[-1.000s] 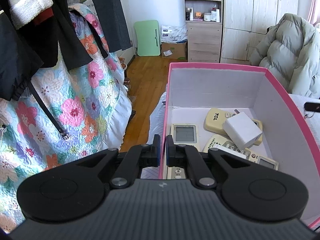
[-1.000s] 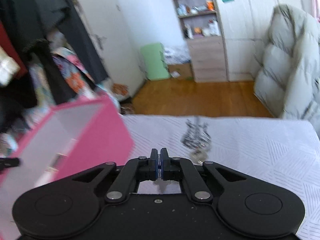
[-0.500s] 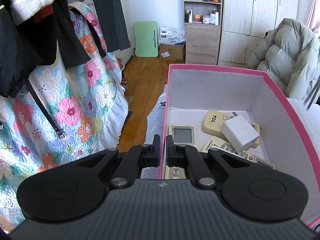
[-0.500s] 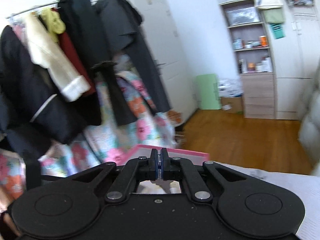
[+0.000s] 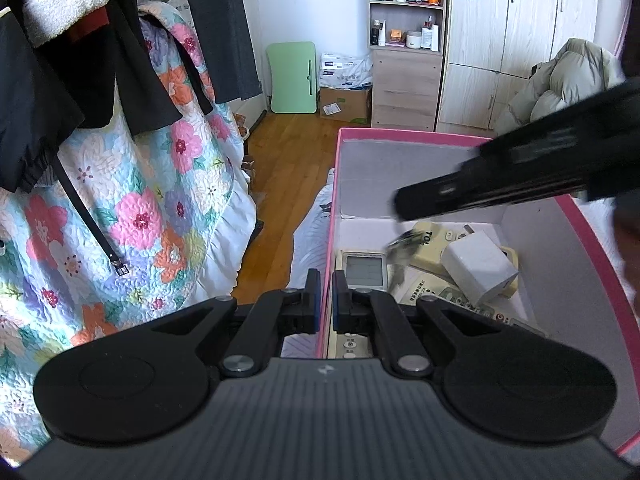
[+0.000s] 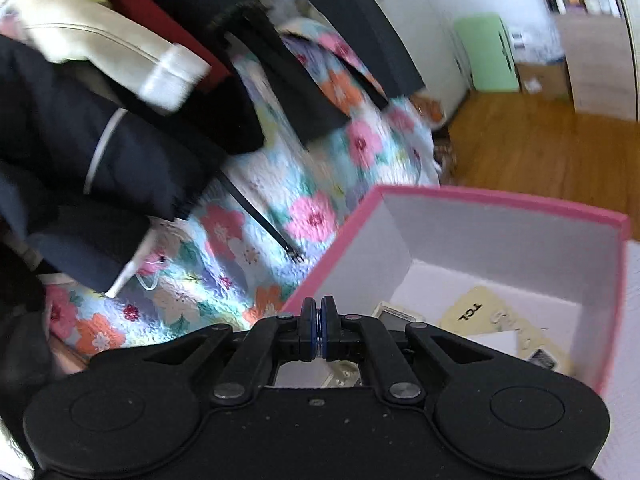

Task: Organize rigid objects
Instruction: 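Carry the keys into the pink box and release them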

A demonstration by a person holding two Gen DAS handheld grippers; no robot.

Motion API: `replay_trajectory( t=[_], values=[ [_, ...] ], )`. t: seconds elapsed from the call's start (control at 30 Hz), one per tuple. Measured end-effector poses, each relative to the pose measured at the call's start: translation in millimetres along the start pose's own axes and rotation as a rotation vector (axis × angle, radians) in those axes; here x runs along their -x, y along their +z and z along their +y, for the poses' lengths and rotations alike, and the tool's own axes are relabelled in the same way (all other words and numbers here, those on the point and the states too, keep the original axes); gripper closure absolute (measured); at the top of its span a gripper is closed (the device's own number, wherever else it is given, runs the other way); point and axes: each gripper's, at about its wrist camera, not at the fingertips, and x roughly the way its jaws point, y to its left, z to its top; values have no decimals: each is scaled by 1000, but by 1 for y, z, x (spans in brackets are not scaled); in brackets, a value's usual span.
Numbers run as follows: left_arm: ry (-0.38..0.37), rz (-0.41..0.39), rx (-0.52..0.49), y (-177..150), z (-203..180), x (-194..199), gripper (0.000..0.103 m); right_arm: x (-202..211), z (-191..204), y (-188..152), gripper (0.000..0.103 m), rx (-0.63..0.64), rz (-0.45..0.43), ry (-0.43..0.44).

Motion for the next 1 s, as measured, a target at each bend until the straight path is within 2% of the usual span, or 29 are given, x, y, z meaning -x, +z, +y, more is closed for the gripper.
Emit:
replay_trajectory(
  t=[0.1,0.13,0.23,0.3,0.37,0.53,0.6,0.67,0.7,0.73,0.9,1.0],
  values=[
    [2,-4,-5,-1,-2,0,99,-10,-5,3,89,-15,-25,-57],
    [3,-6,-7,-1,-2,0,98,-8,-7,4,81,-17,-32,-86],
    [12,-15,-20,-3,-5,1,98,20,-15,-2,80,-27,-90,-77],
    [14,-19,-22,-3,-5,1,98,49,-22,-7,73,-13,-135,-103],
    [13,-22,-21,-4,-6,1,98,80,-31,-14,65,12,-183,-184],
    [13,-25,-22,-6,-7,3,98,137,-74,-25,65,-6,-229,-386],
    [16,-27,-19,-6,-7,2,98,151,-93,-31,65,-11,-248,-473],
    [15,-26,-7,-6,-7,3,98,156,-107,-42,53,12,-276,-576],
    [16,-25,-5,-5,-7,3,98,156,-118,-50,50,-10,-283,-633],
    [16,-25,-5,-5,-7,3,98,154,-128,-57,50,-31,-266,-652],
    [29,-22,-31,-5,-11,3,98,144,-166,-79,50,-150,-222,-597],
    [30,-19,-30,-4,-11,4,98,132,-170,-80,50,-167,-220,-559]
  ],
)
